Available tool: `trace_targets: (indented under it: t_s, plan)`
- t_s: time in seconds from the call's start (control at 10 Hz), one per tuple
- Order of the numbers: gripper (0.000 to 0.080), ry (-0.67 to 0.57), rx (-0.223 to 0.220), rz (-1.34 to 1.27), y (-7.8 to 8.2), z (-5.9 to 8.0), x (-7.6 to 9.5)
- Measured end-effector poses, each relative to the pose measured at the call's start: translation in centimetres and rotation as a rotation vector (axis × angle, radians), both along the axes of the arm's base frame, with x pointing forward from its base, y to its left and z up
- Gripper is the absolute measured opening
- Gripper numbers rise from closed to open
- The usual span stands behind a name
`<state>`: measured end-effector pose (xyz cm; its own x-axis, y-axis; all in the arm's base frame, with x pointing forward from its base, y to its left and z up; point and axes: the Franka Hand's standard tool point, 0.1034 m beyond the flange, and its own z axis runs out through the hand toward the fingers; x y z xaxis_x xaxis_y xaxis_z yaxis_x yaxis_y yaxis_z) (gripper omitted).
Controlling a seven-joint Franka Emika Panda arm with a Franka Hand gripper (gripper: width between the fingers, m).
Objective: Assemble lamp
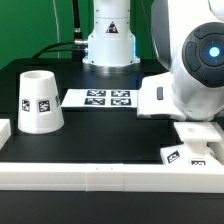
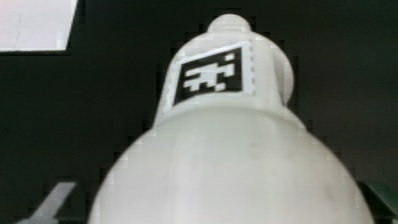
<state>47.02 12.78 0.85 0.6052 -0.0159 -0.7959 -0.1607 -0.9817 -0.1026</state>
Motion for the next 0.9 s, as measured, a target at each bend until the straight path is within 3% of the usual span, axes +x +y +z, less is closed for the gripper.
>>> trace_targets:
  t_s: [0.2,0.3,0.5,0.7,0.9]
  plan:
    - [0.0574,-0.016,0.033,0.031,-0.3,0.8,0.4]
    - [0.0574,-0.034,0.067,0.063,-0.4,2.0,0.9]
    - [0.0576,-0.04,0.124,0.094,-1.3,5.9,1.9]
    - [0.0576,-0.094,0.137,0.101,-2.1,9.0,3.8]
    - [0.0576,-0.136,0.129,0.094,-1.9,8.1,4.1]
